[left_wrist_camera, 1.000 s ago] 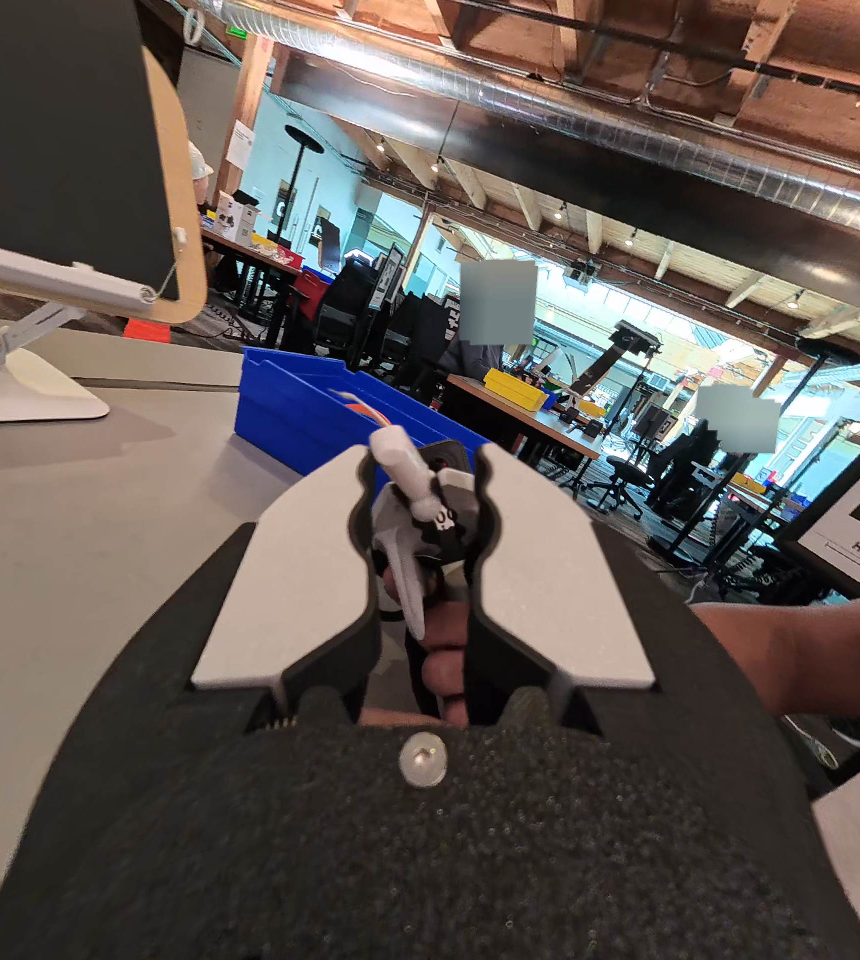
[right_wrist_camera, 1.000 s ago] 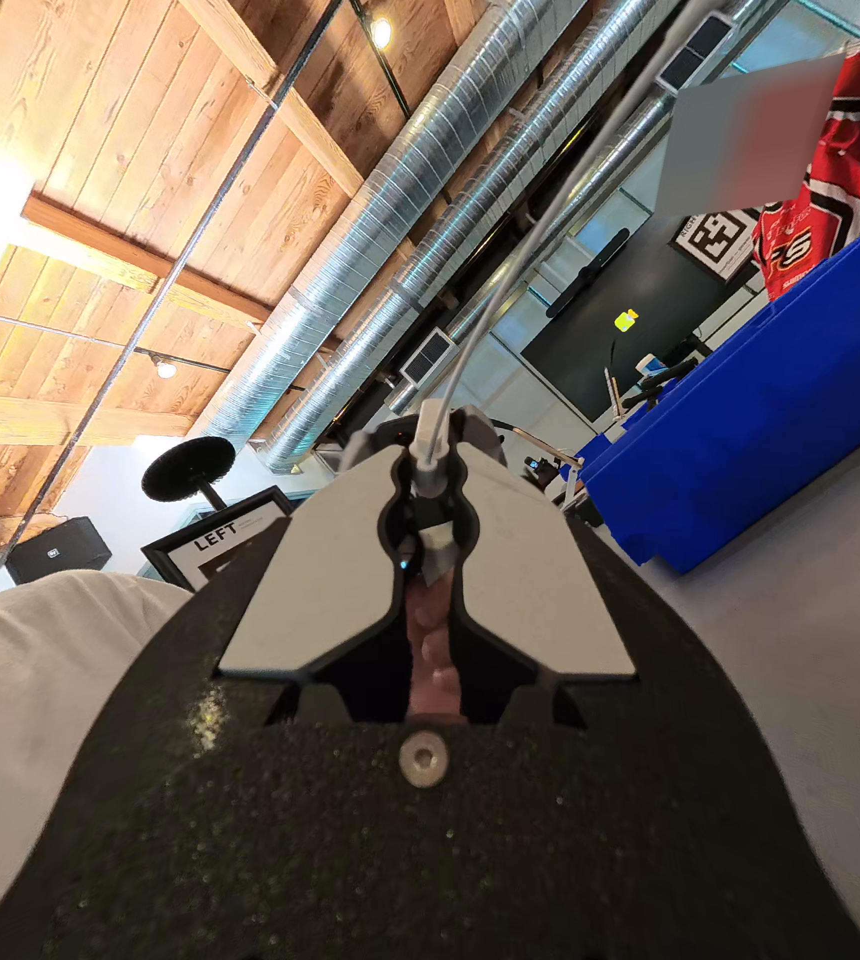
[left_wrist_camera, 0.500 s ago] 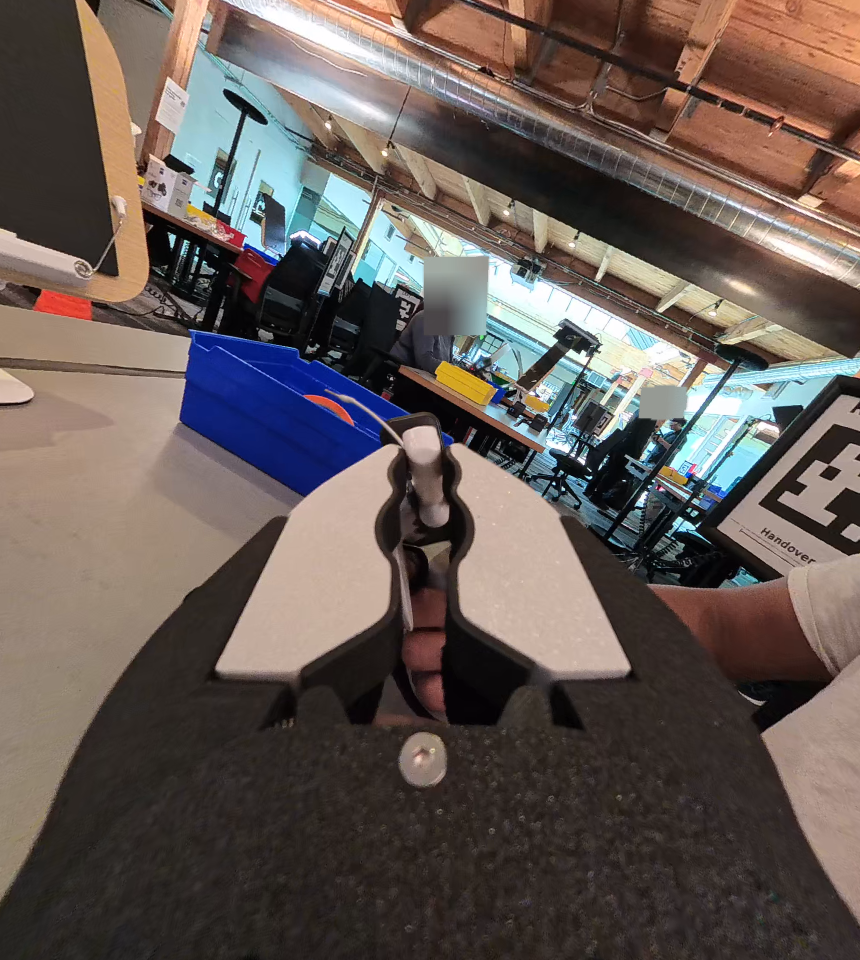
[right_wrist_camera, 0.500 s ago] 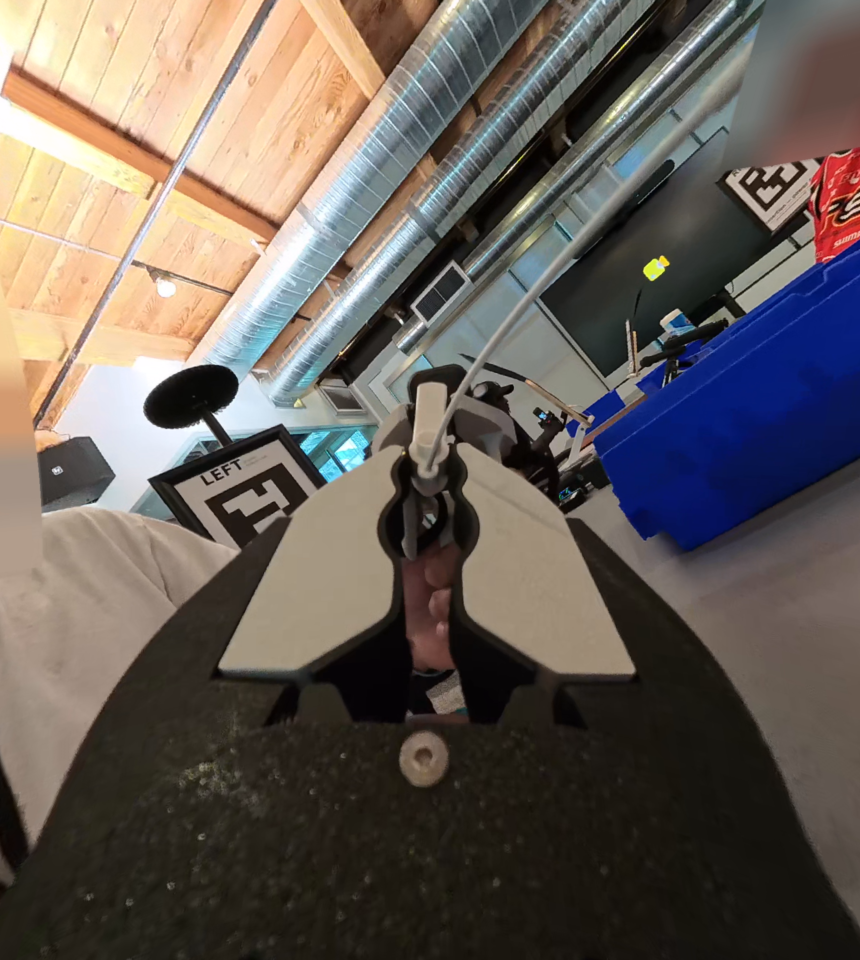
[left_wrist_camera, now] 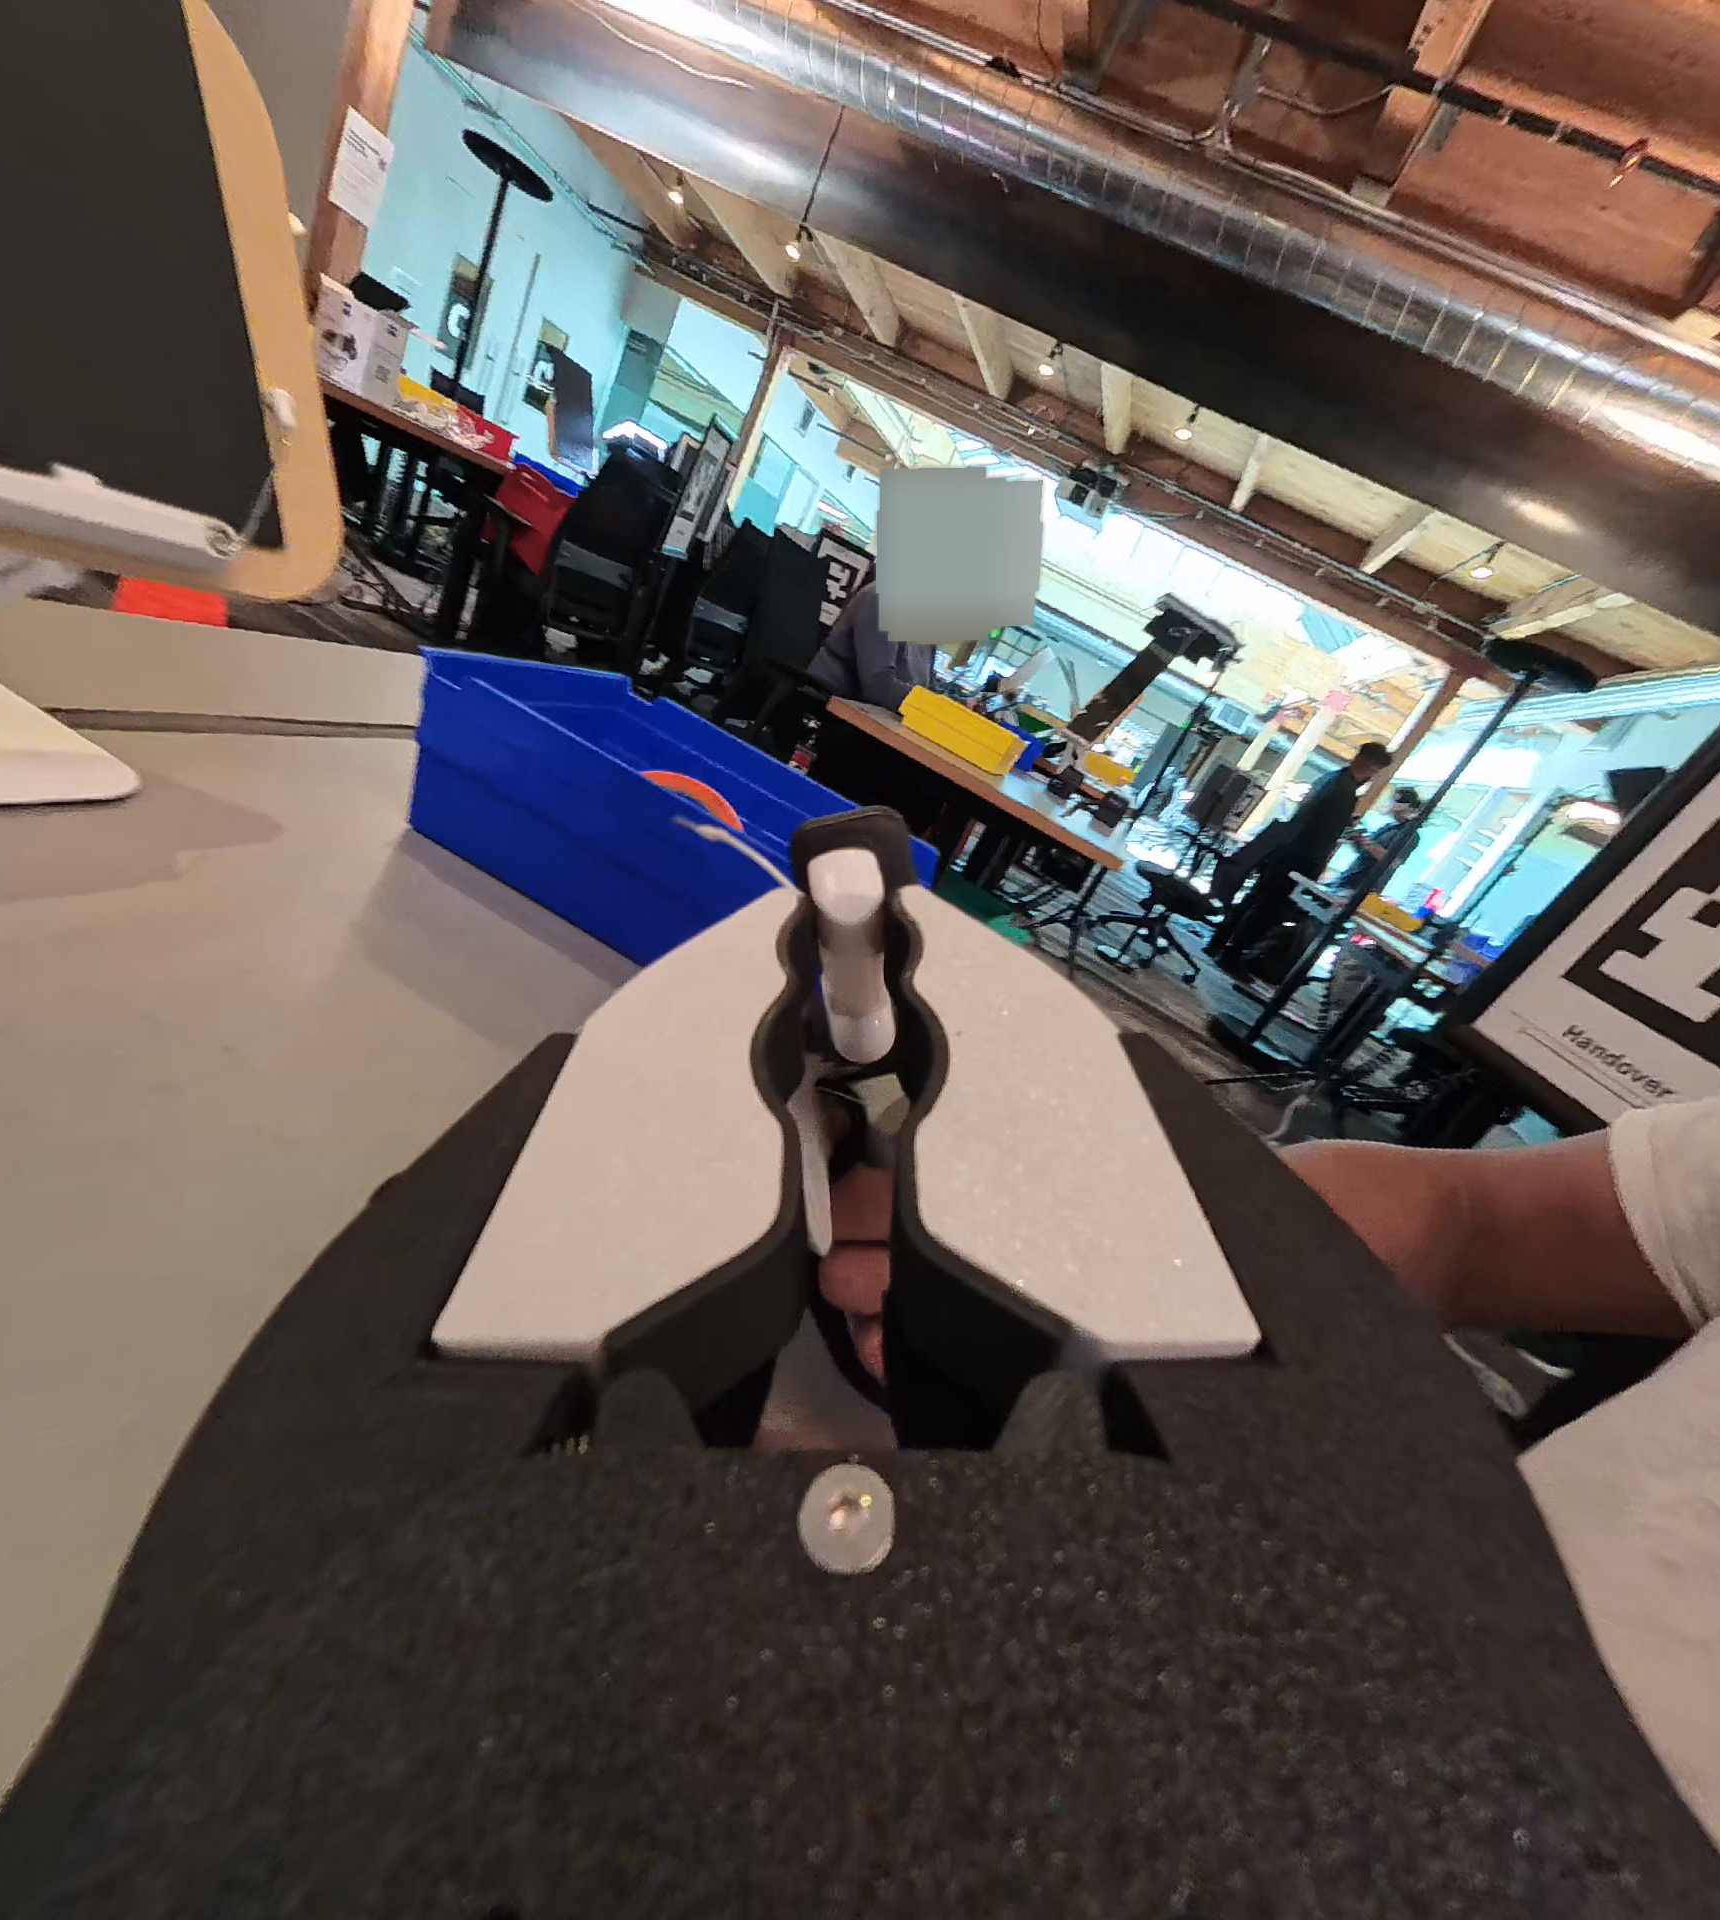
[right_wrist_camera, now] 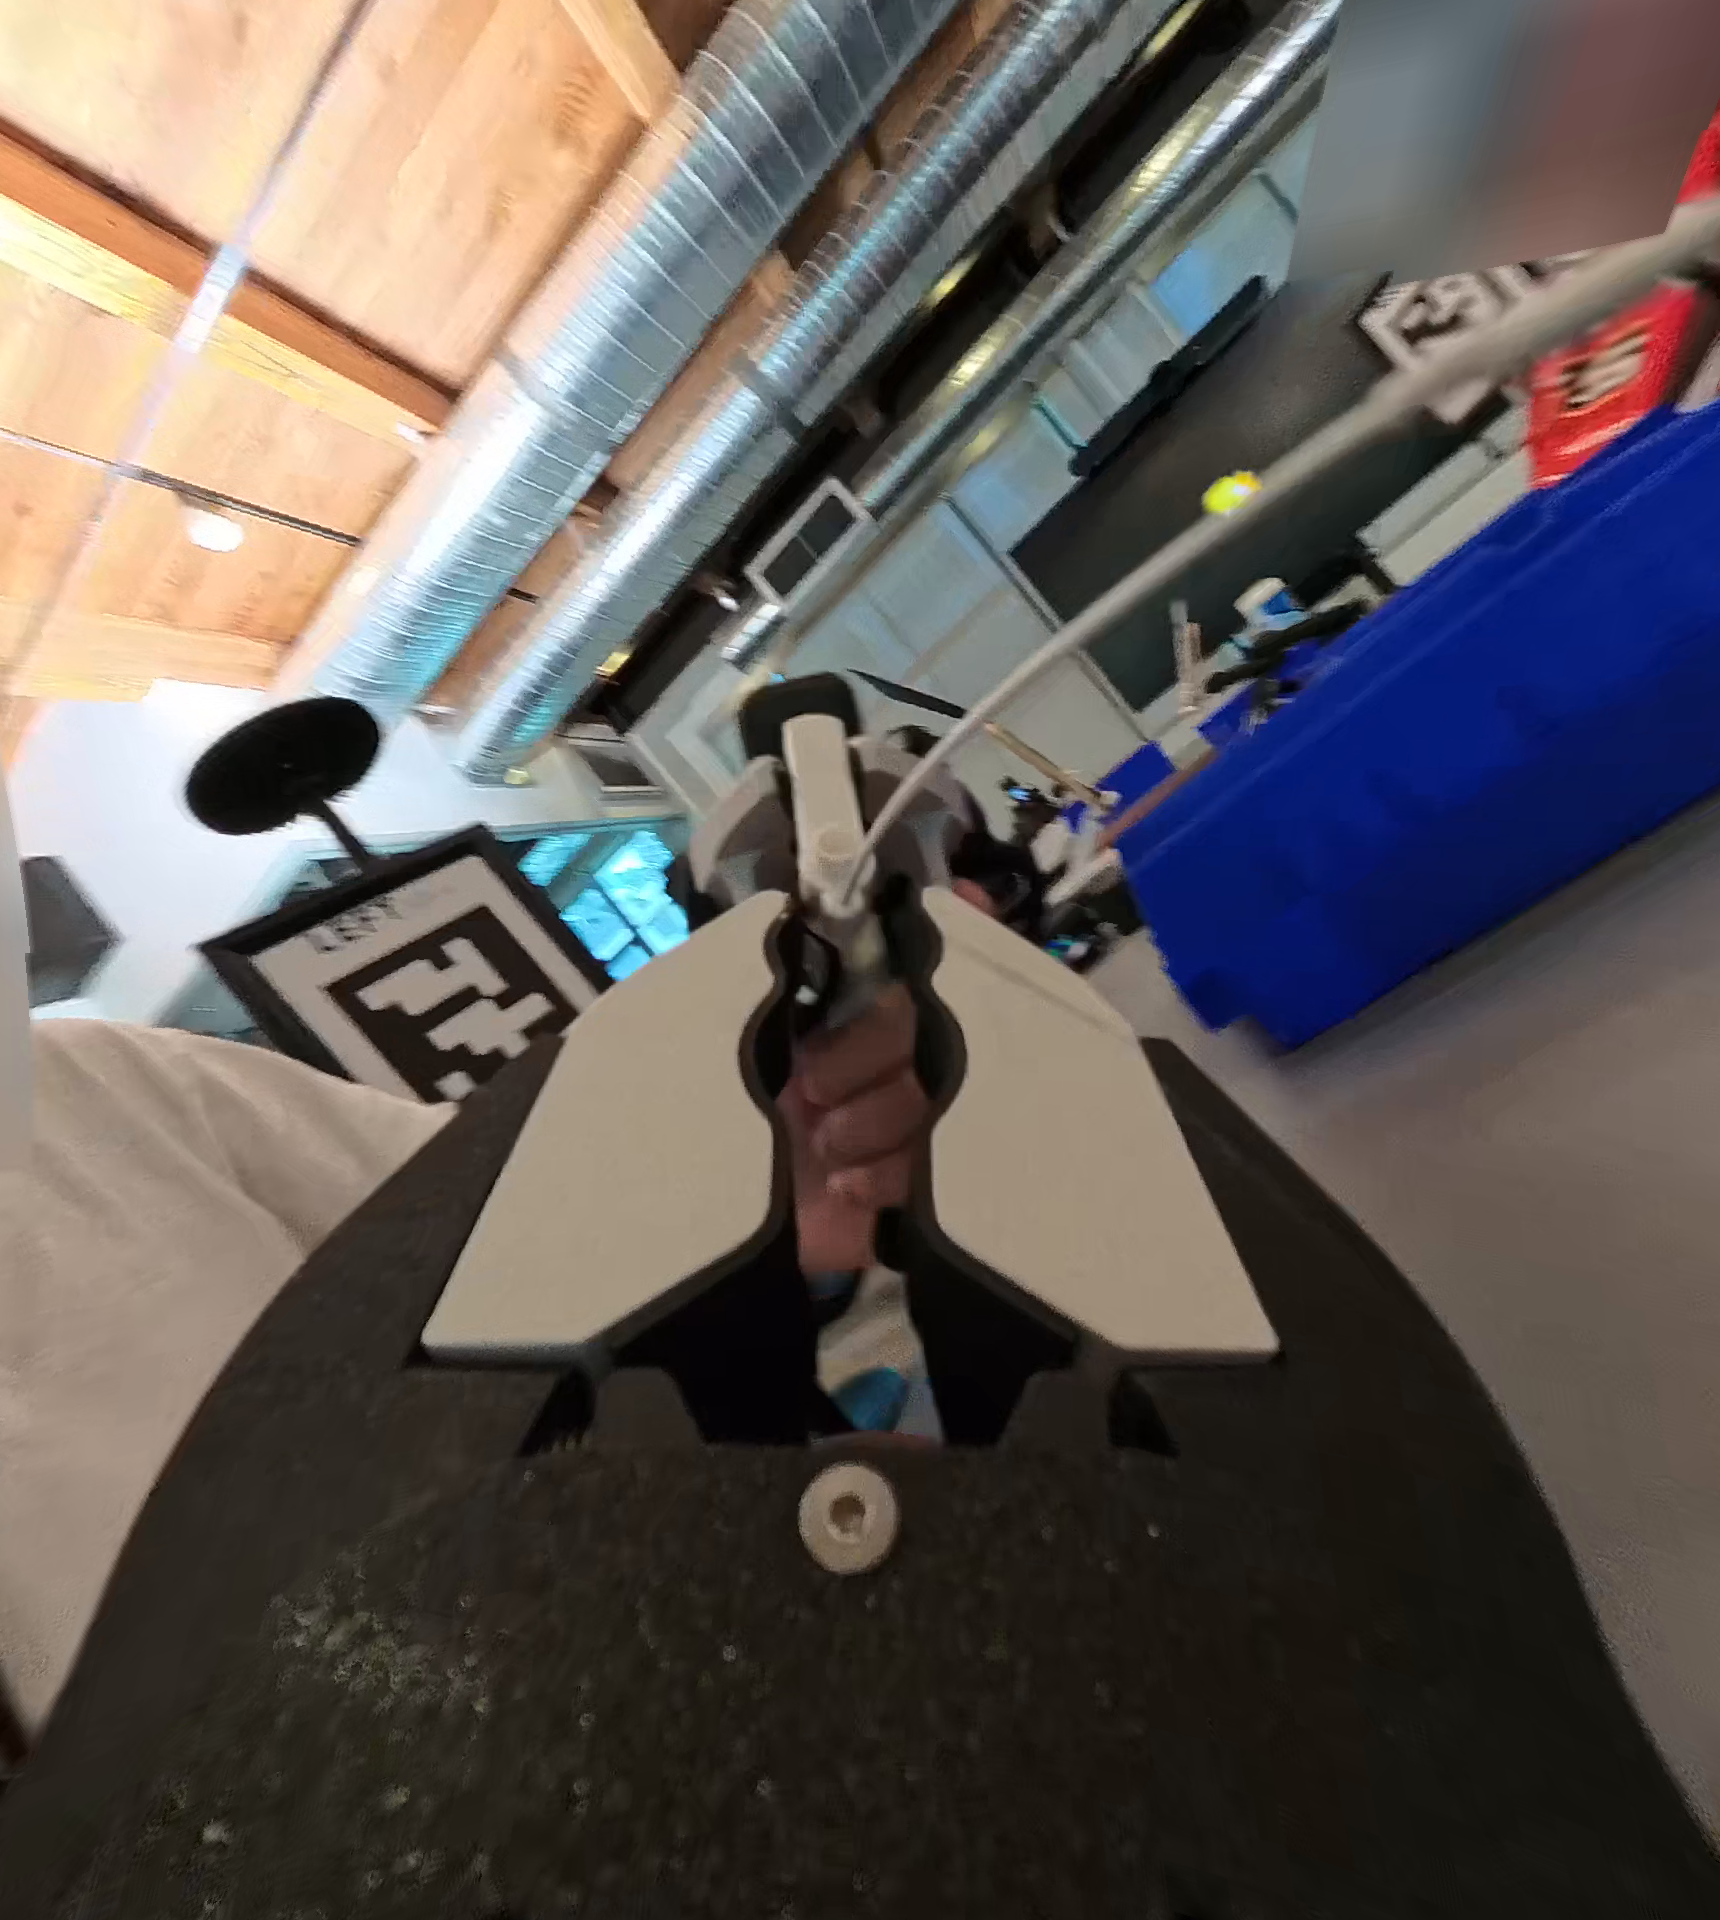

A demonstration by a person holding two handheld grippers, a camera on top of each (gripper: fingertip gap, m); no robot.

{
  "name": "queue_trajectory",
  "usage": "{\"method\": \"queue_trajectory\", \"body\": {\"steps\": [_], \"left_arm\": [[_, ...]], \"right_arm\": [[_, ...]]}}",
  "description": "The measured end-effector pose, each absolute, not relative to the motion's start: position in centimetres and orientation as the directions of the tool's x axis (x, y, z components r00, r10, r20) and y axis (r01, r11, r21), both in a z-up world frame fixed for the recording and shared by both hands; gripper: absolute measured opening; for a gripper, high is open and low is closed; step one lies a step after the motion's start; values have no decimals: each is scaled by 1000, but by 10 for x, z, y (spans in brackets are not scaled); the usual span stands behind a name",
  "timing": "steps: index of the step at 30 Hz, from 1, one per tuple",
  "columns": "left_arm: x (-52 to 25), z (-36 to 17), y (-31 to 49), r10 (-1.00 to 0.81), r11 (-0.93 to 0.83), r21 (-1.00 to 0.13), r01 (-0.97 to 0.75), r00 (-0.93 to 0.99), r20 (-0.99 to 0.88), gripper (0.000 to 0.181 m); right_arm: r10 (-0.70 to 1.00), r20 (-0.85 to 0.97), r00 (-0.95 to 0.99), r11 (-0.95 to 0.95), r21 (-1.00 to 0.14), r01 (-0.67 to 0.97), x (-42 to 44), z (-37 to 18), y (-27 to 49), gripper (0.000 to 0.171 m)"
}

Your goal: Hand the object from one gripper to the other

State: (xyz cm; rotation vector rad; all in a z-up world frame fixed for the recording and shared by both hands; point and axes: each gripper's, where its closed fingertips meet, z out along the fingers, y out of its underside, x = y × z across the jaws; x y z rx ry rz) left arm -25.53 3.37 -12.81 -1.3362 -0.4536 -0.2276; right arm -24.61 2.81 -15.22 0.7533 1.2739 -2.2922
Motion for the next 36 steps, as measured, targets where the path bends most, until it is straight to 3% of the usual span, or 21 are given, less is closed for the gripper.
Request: {"method": "queue_trajectory", "body": {"steps": [4,6,8,11,15,21,24,31,36], "left_arm": [[-277,-130,16,262,182,-928,325,894,364,11],[-289,-137,8,355,135,-938,320,868,348,12],[-298,-149,5,433,74,-931,358,829,353,12],[-299,-161,9,456,48,-897,440,789,411,12],[-288,-163,22,404,50,-860,507,778,482,12],[-272,-170,39,381,-4,-878,478,813,440,12],[-272,-174,40,383,0,-861,509,795,470,12],[-269,-170,42,305,52,-851,523,803,512,13],[-276,-164,33,335,46,-931,362,872,356,33]], "right_arm": [[254,-569,-782,-370,-804,465,-271,-178,41,37],[483,-363,-797,-215,-931,294,-279,-186,50,48],[678,-29,-734,45,-996,80,-286,-190,61,52],[725,360,-587,379,-920,-96,-284,-189,59,53],[614,650,-448,590,-755,-287,-269,-181,34,55],[617,666,-419,610,-741,-280,-268,-190,22,48],[609,700,-373,650,-710,-271,-272,-191,29,27],[574,721,-388,673,-686,-278,-272,-190,37,24],[646,600,-472,560,-792,-242,-276,-183,54,23]]}}
